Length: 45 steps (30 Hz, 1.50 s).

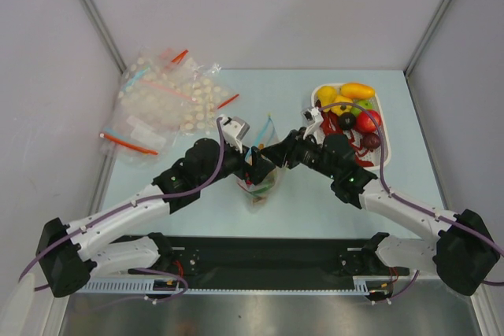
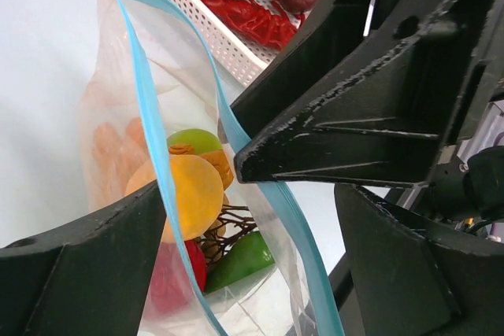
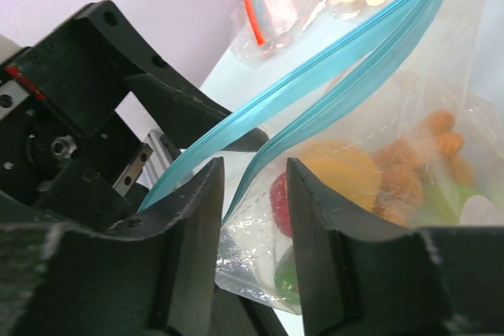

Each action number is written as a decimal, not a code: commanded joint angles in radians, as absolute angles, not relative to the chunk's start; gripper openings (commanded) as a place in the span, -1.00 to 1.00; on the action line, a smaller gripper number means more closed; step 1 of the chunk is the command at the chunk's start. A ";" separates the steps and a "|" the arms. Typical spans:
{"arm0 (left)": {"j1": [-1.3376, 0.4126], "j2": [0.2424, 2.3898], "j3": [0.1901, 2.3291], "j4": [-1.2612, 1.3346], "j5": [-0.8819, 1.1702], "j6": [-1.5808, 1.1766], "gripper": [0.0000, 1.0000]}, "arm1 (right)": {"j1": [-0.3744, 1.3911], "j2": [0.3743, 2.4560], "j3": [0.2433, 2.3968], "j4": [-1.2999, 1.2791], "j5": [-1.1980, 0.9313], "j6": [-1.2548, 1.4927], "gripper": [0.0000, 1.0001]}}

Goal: Place the food in the zip-top bag and seal the zipper
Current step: Adjust the zipper food storage bag at the center of the board.

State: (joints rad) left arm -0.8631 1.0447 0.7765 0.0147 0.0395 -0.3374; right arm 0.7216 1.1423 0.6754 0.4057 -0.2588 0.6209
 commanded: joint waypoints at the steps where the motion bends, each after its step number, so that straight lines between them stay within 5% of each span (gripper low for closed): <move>1: -0.867 1.049 0.822 0.035 0.055 -0.314 0.81 | 0.724 1.129 0.678 0.475 -0.308 0.640 -0.08; 5: -0.867 1.058 0.827 0.032 0.066 -0.314 0.79 | 0.723 1.132 0.673 0.495 -0.327 0.646 0.15; 11: -0.865 1.068 0.834 0.026 0.074 -0.308 0.51 | 0.722 1.120 0.666 0.526 -0.342 0.663 0.15; 18: -0.867 1.066 0.838 0.012 0.046 -0.313 -0.69 | 0.719 1.062 0.650 0.523 -0.310 0.637 0.15; 21: -0.867 1.060 0.842 0.008 0.040 -0.313 -0.99 | 0.704 1.034 0.653 0.499 -0.298 0.611 0.15; 36: -0.867 0.902 0.764 0.101 0.101 -0.313 -0.99 | 0.620 0.747 0.574 0.393 -0.078 0.252 0.19; 45: -0.867 0.810 0.726 0.127 0.080 -0.313 -0.99 | 0.520 0.672 0.542 0.400 -0.311 0.225 0.30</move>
State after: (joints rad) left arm -0.8639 0.8165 0.7193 0.0525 0.0822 -0.3134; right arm 0.5415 0.6964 0.5495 0.3717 -0.2291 0.2550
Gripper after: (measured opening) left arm 0.010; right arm 0.647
